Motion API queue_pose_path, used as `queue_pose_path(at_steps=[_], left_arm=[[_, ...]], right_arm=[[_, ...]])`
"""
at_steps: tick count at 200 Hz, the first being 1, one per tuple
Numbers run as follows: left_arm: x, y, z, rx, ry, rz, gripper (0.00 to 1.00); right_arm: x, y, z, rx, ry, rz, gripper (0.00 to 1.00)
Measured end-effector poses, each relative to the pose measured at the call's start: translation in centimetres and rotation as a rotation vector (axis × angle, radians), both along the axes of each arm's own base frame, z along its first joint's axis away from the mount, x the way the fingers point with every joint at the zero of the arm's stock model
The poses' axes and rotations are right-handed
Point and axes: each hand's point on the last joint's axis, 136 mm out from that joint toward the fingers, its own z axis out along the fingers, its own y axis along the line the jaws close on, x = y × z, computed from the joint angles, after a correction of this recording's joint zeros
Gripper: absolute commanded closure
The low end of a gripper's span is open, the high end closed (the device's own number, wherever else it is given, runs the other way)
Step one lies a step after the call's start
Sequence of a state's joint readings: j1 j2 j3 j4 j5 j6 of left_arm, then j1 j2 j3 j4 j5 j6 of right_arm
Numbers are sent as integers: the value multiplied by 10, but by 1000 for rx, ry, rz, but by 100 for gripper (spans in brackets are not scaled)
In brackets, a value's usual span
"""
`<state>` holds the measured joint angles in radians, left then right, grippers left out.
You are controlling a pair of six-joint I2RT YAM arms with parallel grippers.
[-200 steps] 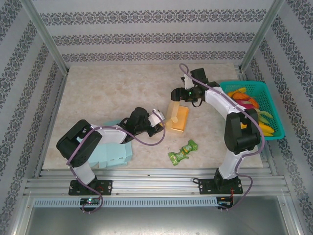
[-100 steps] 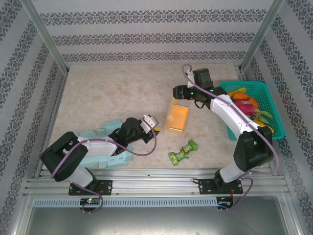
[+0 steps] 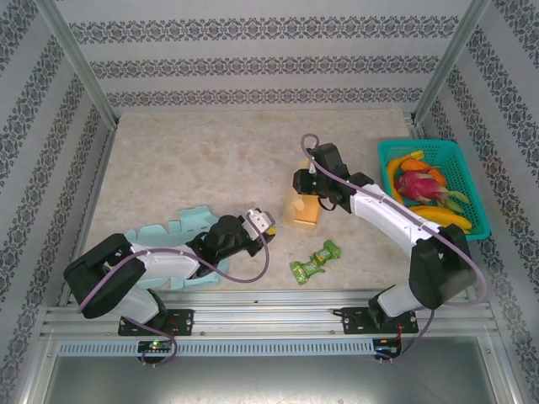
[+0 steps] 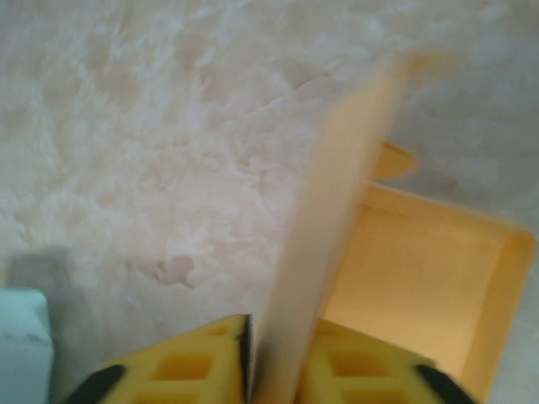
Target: Fold the paper box
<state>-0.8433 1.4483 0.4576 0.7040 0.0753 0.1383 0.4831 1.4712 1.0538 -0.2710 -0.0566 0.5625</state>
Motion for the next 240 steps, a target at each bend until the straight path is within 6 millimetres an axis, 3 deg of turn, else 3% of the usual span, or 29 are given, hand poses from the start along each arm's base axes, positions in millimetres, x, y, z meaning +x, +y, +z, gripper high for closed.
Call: queue_pose_path(at_steps=[37, 57, 106, 143, 172, 195, 217, 240], left_arm=[[-7, 8, 17, -32, -38, 11, 68], [-11, 18, 35, -72, -78, 30, 68], [-18, 51, 72, -171, -165, 131, 68], [-18, 63, 69, -176, -166, 179, 68], [-19, 68, 55, -153, -150, 193, 67], [-19, 70, 51, -143, -146, 203, 67], [-18, 70, 46, -129, -136, 203, 67], [-17, 68, 35, -101, -114, 203, 67]], right_arm=[[5, -10, 10, 125, -19, -193, 96], [4, -18, 31, 172, -67, -333, 100], [-22, -21, 77, 316, -43, -804, 100], [-31, -15, 73, 317, -42, -1059, 98], [-33, -1, 70, 243, -72, -1123, 84], [-35, -6, 59, 190, -86, -1156, 75], [-33, -9, 52, 162, -108, -1178, 50], [-29, -10, 52, 168, -140, -1175, 47]])
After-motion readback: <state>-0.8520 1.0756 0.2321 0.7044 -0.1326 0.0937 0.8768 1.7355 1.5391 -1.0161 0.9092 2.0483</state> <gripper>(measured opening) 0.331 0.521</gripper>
